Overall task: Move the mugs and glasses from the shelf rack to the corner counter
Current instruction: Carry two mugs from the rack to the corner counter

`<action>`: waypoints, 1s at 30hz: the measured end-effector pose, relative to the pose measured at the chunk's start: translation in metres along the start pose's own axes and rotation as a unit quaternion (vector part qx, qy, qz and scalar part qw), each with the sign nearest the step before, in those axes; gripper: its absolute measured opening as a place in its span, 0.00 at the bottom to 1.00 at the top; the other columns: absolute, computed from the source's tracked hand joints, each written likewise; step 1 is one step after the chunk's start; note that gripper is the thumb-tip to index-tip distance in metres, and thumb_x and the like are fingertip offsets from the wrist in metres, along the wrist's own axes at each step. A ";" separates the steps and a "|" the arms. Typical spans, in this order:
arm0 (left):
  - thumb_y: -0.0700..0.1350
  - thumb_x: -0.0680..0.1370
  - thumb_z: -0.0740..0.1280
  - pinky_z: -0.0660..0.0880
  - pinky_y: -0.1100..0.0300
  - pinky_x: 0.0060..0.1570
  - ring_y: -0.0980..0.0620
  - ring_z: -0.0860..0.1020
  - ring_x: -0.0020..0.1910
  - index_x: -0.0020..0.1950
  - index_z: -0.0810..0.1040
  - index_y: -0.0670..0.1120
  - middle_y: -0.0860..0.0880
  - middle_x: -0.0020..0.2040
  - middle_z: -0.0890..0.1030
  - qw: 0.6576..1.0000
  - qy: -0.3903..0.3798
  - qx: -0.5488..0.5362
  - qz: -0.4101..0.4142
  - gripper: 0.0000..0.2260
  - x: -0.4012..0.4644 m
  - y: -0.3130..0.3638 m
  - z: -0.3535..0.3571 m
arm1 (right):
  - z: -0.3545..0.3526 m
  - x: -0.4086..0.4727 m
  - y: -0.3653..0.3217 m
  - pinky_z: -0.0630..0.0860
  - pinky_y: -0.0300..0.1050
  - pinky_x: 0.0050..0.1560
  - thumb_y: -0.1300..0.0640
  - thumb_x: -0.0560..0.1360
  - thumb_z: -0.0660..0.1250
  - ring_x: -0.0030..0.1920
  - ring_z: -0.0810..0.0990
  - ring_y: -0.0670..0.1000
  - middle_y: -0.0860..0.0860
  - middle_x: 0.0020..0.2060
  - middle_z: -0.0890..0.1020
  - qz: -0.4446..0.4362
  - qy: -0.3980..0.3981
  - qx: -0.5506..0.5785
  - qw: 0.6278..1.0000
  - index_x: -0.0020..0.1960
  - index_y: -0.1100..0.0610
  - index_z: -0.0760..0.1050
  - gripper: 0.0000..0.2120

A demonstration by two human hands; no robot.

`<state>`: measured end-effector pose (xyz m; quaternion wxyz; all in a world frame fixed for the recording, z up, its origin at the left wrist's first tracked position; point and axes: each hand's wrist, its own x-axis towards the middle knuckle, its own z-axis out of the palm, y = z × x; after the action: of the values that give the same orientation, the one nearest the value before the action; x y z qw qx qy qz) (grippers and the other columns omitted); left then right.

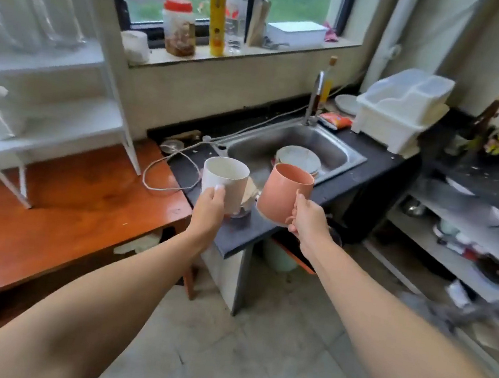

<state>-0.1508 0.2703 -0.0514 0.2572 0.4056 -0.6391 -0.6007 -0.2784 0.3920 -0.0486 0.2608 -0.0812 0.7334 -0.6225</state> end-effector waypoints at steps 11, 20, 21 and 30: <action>0.44 0.81 0.54 0.77 0.55 0.41 0.47 0.73 0.51 0.67 0.71 0.36 0.34 0.66 0.71 0.975 -0.218 -0.008 -0.038 0.18 -0.122 0.003 0.259 | -0.306 -0.062 0.063 0.61 0.40 0.24 0.50 0.82 0.54 0.26 0.67 0.50 0.52 0.27 0.68 0.038 0.227 0.020 0.973 0.32 0.56 0.65 0.20; 0.39 0.79 0.55 0.75 0.58 0.33 0.49 0.71 0.42 0.65 0.69 0.28 0.29 0.61 0.72 0.949 -0.303 -0.020 -0.089 0.19 -0.262 0.002 0.434 | -0.523 -0.128 0.116 0.61 0.45 0.27 0.47 0.81 0.55 0.25 0.67 0.52 0.54 0.25 0.68 0.078 0.328 -0.006 0.942 0.31 0.56 0.66 0.22; 0.39 0.80 0.55 0.75 0.58 0.34 0.51 0.70 0.39 0.65 0.69 0.28 0.28 0.63 0.71 0.945 -0.315 -0.016 -0.088 0.19 -0.271 0.004 0.448 | -0.539 -0.134 0.119 0.62 0.44 0.28 0.48 0.81 0.55 0.25 0.67 0.51 0.54 0.26 0.69 0.082 0.332 -0.006 0.940 0.32 0.56 0.66 0.21; 0.40 0.80 0.54 0.77 0.55 0.42 0.49 0.73 0.42 0.46 0.74 0.39 0.43 0.47 0.73 0.897 -0.438 0.023 -0.043 0.10 -0.316 0.021 0.608 | -0.684 -0.124 0.145 0.66 0.44 0.28 0.45 0.81 0.55 0.28 0.71 0.52 0.53 0.29 0.71 0.117 0.431 0.046 0.894 0.34 0.54 0.67 0.20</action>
<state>-0.4807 0.8707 -0.0694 -0.0846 0.1341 -0.6824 -0.7136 -0.4736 1.0741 -0.0916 -0.0064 0.2936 0.7485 -0.5946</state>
